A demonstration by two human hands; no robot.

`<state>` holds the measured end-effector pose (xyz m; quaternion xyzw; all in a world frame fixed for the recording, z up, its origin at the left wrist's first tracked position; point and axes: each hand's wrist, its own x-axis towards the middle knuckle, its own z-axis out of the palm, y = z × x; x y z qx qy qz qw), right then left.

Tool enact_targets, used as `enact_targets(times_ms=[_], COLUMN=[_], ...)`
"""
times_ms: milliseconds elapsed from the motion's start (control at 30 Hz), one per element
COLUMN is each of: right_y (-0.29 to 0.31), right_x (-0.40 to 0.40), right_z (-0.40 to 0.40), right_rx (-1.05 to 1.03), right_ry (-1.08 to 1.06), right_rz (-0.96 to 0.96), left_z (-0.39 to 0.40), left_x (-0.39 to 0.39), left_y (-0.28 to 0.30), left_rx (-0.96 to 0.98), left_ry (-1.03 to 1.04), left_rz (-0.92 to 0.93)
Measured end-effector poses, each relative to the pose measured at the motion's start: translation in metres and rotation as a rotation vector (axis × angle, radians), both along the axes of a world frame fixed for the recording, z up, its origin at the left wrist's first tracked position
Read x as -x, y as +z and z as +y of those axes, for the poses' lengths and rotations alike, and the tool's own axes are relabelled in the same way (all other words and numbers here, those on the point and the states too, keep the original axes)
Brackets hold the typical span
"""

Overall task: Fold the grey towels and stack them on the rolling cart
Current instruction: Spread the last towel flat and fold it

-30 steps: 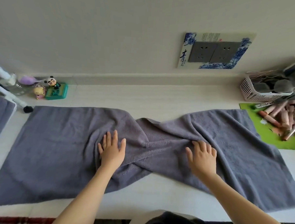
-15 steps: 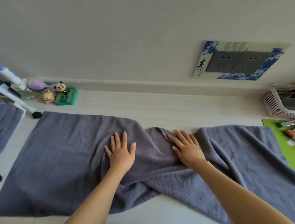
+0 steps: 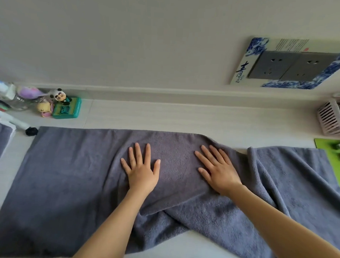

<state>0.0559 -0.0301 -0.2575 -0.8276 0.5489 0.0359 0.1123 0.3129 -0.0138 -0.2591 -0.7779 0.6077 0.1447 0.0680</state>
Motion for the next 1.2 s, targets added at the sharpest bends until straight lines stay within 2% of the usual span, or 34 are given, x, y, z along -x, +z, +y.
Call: enact_targets(times_ms=[100, 233, 333, 400, 467, 533, 600, 700, 767, 900, 1033, 1133, 1200], right_y=[-0.005, -0.001, 0.012, 0.013, 0.013, 0.007, 0.002, 0.009, 0.016, 0.025, 0.014, 0.007, 0.008], right_x=[0.008, 0.002, -0.005, -0.011, -0.012, -0.004, 0.005, 0.004, -0.002, -0.007, 0.013, 0.028, 0.033], right_z=[-0.014, -0.021, -0.002, 0.023, 0.053, 0.074, 0.079, 0.077, 0.082, 0.128, 0.170, 0.184, 0.188], right_rx=[-0.032, -0.033, 0.078, 0.096, 0.061, 0.016, 0.002, -0.056, -0.027, 0.240, 0.211, 0.183, 0.185], right_ry=[-0.128, -0.148, -0.147, -0.096, -0.052, -0.084, -0.164, -0.280, -0.298, -0.114, -0.083, -0.146, -0.214], right_rz=[0.070, 0.071, -0.028, -0.090, -0.098, -0.046, 0.033, 0.069, -0.013, -0.268, -0.272, -0.234, -0.252], left_z=[-0.004, -0.011, 0.000, 0.015, 0.034, 0.045, 0.048, 0.049, 0.055, 0.098, 0.143, 0.163, 0.170], left_x=[0.001, -0.002, -0.006, -0.010, -0.018, -0.029, -0.040, -0.048, -0.044, -0.020, -0.007, -0.010, -0.013], left_y=[-0.002, 0.001, 0.011, 0.015, 0.013, 0.007, 0.006, 0.016, 0.022, 0.028, 0.021, 0.009, 0.003], left_rx=[-0.011, -0.023, 0.133, 0.192, 0.116, -0.020, -0.097, -0.054, 0.022, 0.145, 0.358, 0.358, 0.305], left_ry=[-0.029, -0.032, -0.030, 0.060, 0.195, 0.240, 0.200, 0.152, 0.091, -0.087, -0.157, -0.247, -0.325], left_rz=[-0.012, 0.070, 0.129, 0.118, 0.109, 0.077, 0.086, 0.144, 0.164, 0.209, 0.360, 0.524, 0.557])
